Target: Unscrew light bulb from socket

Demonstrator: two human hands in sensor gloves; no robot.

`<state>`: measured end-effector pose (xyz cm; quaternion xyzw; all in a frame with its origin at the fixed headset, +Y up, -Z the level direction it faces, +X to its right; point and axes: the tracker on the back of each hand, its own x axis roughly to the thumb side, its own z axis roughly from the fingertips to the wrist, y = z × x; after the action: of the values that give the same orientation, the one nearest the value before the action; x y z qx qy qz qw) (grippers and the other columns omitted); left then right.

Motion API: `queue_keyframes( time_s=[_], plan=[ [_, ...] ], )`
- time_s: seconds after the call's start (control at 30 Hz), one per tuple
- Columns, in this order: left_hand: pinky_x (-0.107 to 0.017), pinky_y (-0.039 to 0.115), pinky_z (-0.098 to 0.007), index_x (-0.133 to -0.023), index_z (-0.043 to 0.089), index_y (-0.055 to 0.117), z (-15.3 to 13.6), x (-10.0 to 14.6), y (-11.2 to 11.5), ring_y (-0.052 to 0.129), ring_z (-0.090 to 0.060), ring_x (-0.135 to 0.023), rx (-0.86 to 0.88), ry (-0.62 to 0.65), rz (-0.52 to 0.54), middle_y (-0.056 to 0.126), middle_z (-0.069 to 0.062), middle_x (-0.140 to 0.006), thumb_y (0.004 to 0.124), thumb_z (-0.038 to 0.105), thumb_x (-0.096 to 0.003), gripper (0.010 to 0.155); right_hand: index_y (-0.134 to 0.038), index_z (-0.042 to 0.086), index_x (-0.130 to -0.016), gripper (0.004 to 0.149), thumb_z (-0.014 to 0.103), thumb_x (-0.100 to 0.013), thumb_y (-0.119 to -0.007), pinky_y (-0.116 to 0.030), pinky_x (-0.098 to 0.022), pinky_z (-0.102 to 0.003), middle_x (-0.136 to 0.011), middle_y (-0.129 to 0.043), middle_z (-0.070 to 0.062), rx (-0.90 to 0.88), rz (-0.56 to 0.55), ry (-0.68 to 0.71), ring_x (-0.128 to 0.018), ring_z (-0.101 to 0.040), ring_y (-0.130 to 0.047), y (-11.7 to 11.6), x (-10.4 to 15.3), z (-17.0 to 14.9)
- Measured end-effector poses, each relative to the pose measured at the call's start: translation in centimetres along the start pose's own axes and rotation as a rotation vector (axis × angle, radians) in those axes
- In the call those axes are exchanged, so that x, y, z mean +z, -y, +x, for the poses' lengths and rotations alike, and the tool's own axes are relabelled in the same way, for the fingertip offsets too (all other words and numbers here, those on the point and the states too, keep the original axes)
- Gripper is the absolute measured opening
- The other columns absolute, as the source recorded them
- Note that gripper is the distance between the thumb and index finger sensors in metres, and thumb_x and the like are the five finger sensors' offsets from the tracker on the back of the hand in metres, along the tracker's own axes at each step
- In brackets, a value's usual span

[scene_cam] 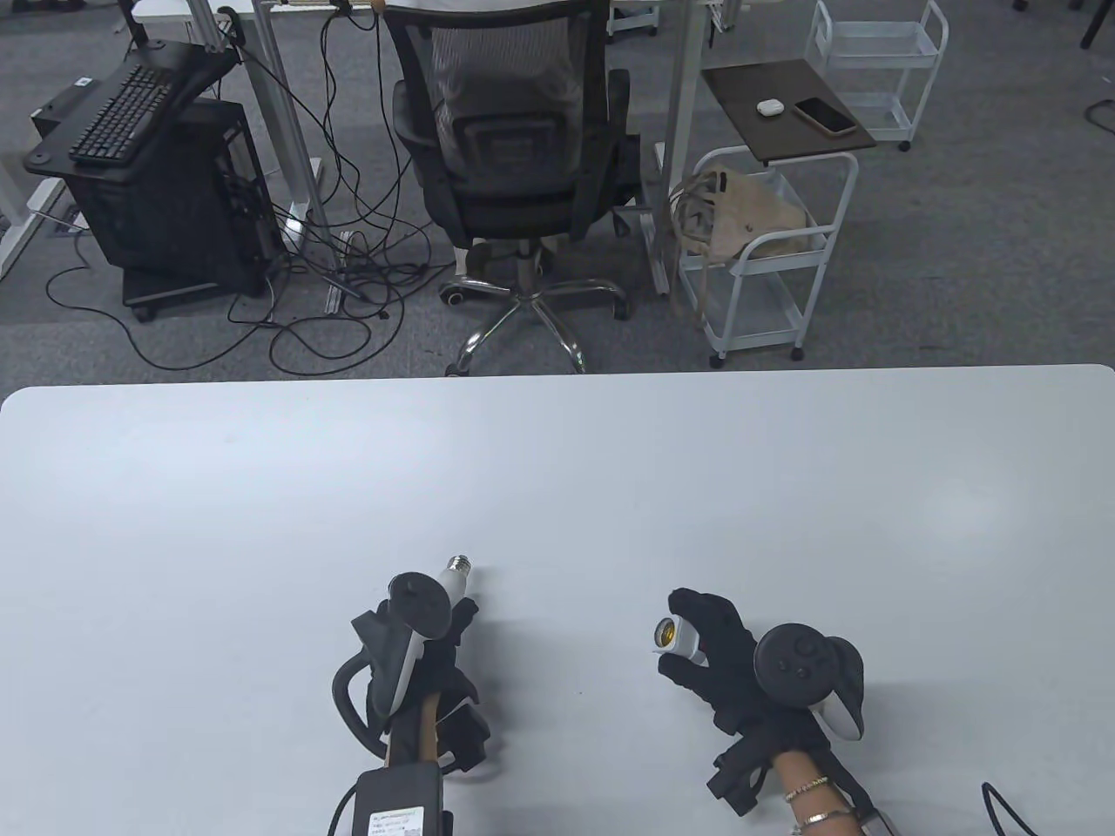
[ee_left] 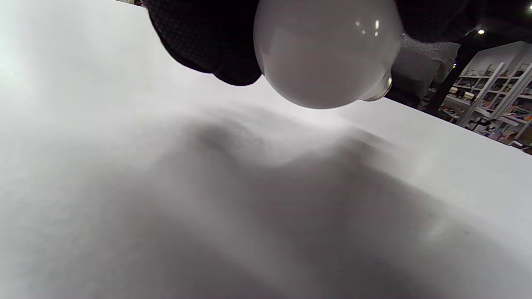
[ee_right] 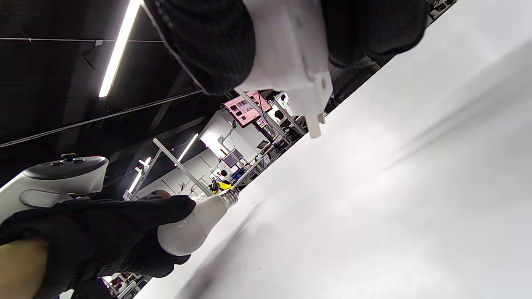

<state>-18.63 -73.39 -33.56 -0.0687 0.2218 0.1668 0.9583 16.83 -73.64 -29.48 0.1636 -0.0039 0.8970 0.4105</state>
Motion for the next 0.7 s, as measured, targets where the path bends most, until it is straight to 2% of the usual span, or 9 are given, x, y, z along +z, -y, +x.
queue_keyframes(
  time_s=[0.37,0.7],
  plan=[
    [-0.070,0.077,-0.043,-0.110,0.011,0.043,-0.1,-1.2,0.7,0.085,-0.037,-0.092,-0.037,-0.067,-0.017,0.072,-0.023,-0.110,0.074,0.059,-0.0565,0.079,-0.048,0.014,-0.111,0.072,0.034,-0.053,-0.085,-0.068,-0.071,-0.049,-0.110,-0.055,-0.019,-0.005,0.009,-0.007,-0.093,-0.041,-0.072,-0.1,-0.1,-0.1],
    [-0.070,0.077,-0.043,-0.111,0.009,0.041,0.1,-1.0,1.0,0.085,-0.037,-0.093,-0.069,-0.072,0.004,0.071,-0.025,-0.111,0.073,0.059,-0.0564,0.081,-0.048,0.013,-0.110,0.072,0.034,-0.053,-0.085,-0.068,-0.070,-0.050,-0.110,-0.055,-0.020,-0.006,0.015,-0.012,-0.093,-0.042,-0.072,-0.2,-0.2,-0.1]
  ],
)
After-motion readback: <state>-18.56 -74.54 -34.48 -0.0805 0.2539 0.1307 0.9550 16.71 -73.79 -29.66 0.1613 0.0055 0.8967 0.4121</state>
